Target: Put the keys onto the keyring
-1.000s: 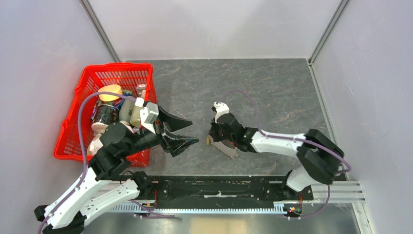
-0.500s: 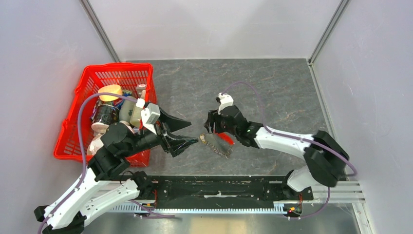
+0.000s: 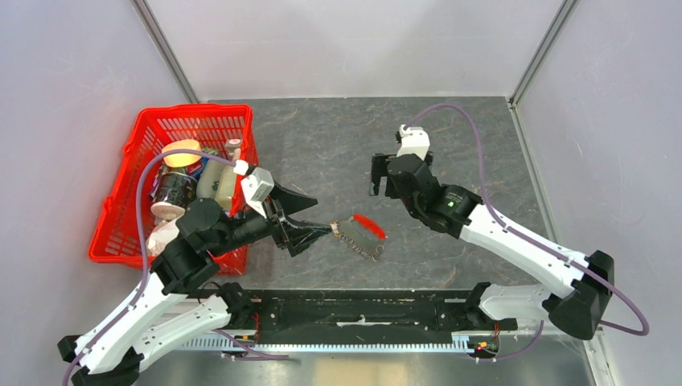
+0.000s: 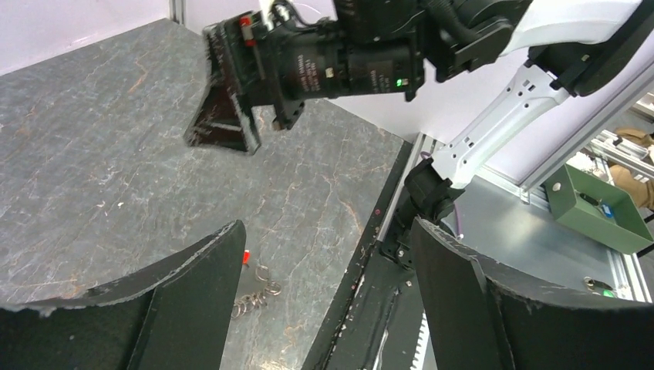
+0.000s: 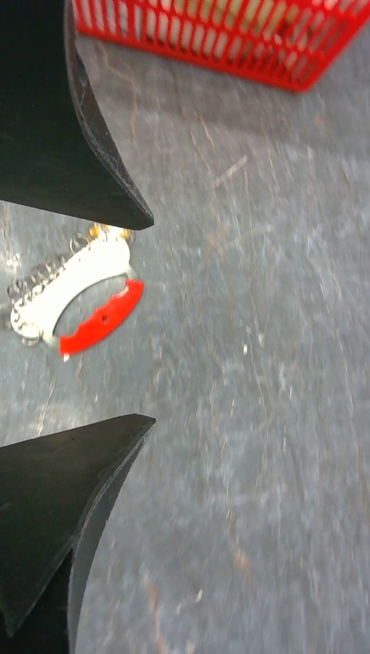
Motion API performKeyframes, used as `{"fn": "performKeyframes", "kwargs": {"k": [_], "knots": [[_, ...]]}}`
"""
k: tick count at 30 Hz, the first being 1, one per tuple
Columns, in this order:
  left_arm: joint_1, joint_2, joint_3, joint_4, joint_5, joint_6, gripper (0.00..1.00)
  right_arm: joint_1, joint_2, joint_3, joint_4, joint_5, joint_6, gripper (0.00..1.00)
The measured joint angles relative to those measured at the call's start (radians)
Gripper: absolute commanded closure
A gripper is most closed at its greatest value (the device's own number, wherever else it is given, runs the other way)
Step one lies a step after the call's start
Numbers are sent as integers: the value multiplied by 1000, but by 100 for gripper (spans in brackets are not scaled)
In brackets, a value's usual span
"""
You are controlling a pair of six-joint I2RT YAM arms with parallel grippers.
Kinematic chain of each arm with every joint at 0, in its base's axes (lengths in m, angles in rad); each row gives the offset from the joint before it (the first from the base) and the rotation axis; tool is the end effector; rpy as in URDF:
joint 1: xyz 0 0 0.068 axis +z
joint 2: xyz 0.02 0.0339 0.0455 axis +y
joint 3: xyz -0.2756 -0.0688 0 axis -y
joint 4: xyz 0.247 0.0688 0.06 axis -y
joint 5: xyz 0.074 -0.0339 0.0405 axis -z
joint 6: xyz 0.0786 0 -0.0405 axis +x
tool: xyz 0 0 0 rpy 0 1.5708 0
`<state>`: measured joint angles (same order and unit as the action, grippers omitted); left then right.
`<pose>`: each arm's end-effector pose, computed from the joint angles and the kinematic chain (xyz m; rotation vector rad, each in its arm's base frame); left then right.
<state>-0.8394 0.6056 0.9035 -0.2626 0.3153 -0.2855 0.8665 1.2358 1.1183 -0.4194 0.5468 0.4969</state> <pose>0.0891 -0.1358 0.4055 0.7032 1.4930 -1.1186 0.2273 0.2044 0.3322 -0.0543 2.0337 0.2822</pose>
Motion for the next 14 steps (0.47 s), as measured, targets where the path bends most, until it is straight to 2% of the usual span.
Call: {"fn": "performKeyframes", "kwargs": {"k": [5,14], "knots": [[0,3,0,-13,-16,5,13,0,-82,5,-106,92,-23,3],[0,3,0,-24,-26,15,13,0,-274,65,-166,104,-110,3]]}}
